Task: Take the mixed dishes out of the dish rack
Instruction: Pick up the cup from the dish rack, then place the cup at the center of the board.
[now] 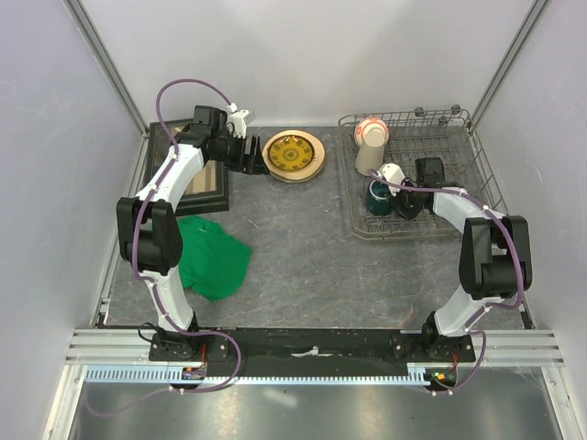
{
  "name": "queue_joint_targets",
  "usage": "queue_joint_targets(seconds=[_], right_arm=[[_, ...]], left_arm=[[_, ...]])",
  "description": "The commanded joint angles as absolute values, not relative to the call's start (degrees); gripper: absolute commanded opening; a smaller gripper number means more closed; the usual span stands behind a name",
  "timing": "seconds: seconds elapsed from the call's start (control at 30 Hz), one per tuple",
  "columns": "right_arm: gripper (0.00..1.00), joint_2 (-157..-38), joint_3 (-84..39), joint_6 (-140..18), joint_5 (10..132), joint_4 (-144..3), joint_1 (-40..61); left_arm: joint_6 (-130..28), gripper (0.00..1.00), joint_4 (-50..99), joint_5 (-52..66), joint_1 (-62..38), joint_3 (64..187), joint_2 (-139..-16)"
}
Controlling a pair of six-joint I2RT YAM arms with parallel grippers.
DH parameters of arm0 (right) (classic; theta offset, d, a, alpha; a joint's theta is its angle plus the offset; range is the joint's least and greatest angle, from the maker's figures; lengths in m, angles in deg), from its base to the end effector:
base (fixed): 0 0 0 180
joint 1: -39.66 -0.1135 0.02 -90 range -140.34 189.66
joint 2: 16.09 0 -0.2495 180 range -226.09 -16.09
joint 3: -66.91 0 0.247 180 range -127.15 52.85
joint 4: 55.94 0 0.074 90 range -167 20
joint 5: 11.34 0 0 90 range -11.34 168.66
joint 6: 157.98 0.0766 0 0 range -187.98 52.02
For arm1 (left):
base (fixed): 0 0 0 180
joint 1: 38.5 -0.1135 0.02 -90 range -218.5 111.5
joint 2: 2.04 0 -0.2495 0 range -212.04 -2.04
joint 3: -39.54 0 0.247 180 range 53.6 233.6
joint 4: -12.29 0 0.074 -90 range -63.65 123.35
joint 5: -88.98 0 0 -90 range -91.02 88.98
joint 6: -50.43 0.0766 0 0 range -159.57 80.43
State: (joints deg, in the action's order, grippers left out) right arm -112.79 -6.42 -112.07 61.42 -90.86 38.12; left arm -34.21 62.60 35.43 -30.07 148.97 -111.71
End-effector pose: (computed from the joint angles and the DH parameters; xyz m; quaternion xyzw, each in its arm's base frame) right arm 0.3525 0.0322 0.1381 -0.4065 0.8608 0.0363 0.3040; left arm 0.4258 -0.1091 0.2427 0.2121 0.8750 -0.3029 0.3126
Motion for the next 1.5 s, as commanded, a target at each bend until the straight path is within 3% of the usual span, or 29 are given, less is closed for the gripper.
queue_joint_targets(seconds=[0.0, 0.6, 0.97, 1.47], right_arm=[[0.00, -107.7, -9.3, -110.4, 58.2, -91.1, 38.7], [0.00, -103.2, -13.3, -102.7, 55.1, -92.2, 38.7], [0.00, -98.1, -22.2, -91.6, 45.4, -99.9, 38.7], [0.00, -94.4, -26.0, -74.8, 14.1, -101.9, 38.7]], left_arm=[[-33.5, 0.79, 61.1, 37.6, -30.2, 149.8, -110.9], [-32.5, 0.79, 59.9, 40.9, -30.2, 148.9, -109.3], [-31.2, 0.79, 51.0, 46.2, -28.2, 142.1, -103.4], [-39.0, 0.80, 26.5, 50.0, -22.5, 130.5, -93.5]])
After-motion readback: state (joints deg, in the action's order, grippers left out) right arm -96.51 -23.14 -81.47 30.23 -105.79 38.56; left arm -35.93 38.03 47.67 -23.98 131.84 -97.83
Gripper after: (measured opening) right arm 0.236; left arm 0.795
